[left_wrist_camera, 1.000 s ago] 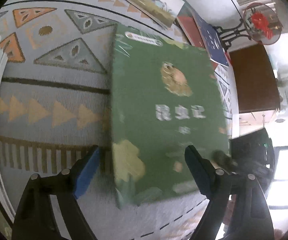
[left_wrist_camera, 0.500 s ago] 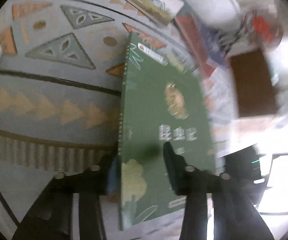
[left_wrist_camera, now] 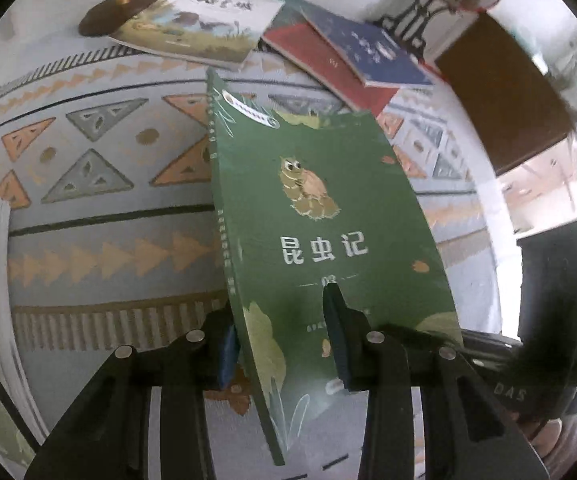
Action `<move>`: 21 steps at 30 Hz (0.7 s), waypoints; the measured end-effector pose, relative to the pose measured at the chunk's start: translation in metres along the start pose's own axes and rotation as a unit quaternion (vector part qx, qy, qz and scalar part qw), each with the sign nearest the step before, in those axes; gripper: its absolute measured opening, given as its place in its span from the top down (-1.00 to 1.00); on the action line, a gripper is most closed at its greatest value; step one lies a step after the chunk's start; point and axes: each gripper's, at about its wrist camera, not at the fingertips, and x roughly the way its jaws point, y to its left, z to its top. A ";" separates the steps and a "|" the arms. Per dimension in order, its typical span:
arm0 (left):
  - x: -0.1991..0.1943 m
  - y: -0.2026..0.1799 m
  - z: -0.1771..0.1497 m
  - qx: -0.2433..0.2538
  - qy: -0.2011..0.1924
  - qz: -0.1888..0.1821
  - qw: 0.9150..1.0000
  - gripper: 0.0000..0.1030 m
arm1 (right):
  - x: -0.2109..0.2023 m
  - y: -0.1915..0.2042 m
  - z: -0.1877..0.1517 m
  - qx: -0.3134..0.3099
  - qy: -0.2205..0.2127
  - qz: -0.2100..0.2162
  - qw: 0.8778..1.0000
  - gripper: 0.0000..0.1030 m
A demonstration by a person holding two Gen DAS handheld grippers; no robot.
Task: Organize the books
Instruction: 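Carry the upright green book with both grippers toward the globe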
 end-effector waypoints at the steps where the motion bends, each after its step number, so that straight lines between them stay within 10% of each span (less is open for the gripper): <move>1: -0.003 0.002 -0.001 -0.002 -0.001 -0.003 1.000 0.35 | -0.004 0.007 0.001 -0.012 -0.005 -0.001 1.000 0.90; 21: -0.119 0.073 -0.018 -0.036 -0.068 0.040 0.996 0.34 | 0.003 0.163 0.008 -0.186 0.006 0.046 0.981 0.84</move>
